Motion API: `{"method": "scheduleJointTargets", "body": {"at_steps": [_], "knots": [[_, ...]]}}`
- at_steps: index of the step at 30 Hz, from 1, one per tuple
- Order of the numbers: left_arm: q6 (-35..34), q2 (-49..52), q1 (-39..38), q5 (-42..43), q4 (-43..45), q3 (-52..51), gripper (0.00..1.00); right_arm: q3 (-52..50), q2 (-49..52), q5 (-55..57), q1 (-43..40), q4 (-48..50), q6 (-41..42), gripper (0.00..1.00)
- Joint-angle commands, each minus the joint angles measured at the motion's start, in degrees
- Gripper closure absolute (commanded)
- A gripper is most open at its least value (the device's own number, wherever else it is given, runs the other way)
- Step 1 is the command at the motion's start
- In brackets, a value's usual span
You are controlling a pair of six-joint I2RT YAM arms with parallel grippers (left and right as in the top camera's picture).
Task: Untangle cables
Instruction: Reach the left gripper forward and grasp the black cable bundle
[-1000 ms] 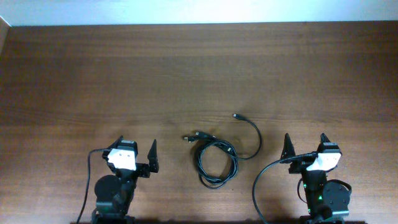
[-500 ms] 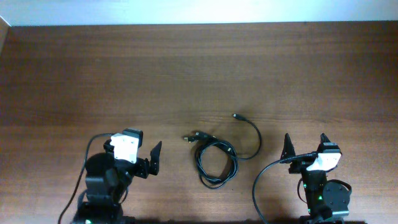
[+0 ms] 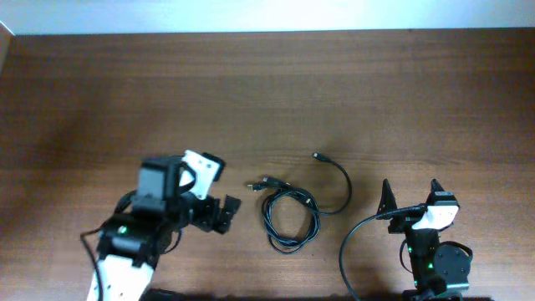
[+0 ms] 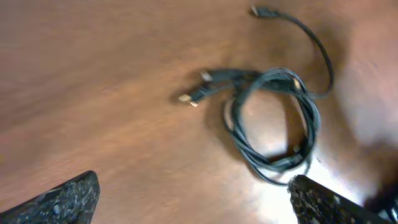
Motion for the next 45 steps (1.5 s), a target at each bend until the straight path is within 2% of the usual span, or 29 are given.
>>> {"method": "scheduleJointTargets", "body": {"at_steps": [1,5,8,17,23,28,33,36,41,43,45], "knots": [[1.16,6.49,-6.19,2.08,0.00,1.38,0.01,-0.28,-0.59,0.35,-0.46,-0.46,0.17,0.01],[1.09,13.14,-10.78,2.08,0.52,1.38,0.01,-0.28,-0.59,0.35,-0.46,-0.46,0.17,0.01],[-1.38,17.55,-12.74,1.66,1.77,1.38,0.01,-0.28,-0.59,0.35,-0.46,-0.46,0.17,0.01],[-3.45,25.92,-14.58,1.75,8.24,1.38,0.01,-0.28,-0.59,0.35,-0.46,-0.46,0.17,0.01],[-3.56,27.61,-14.67,3.26,9.31,1.36,0.01,-0.28,-0.59,0.35,-0.46,-0.46,0.17,0.01],[-13.07,28.81,-14.80,2.16,11.45,1.36,0.01,-0.28,-0.59,0.35,-0.46,-0.46,0.17,0.01],[-21.05,31.45,-19.06,-7.08,10.49,1.36,0.00,-0.28,-0.59,0.35,-0.46,-0.46,0.17,0.01],[-23.45,32.98,-21.88,-9.49,12.35,1.36,0.01,-0.28,-0.59,0.35,-0.46,-0.46,0.17,0.01],[-31.67,35.47,-24.74,-16.59,14.12,1.36,0.07,-0.28,-0.59,0.35,-0.46,-0.46,0.17,0.01],[-32.85,36.22,-24.83,-18.40,14.38,1.36,0.08,-0.28,-0.59,0.35,-0.46,-0.46,0.17,0.01],[-33.22,37.38,-24.83,-18.49,15.52,1.36,0.14,-0.28,-0.59,0.35,-0.46,-0.46,0.17,0.01]]}}
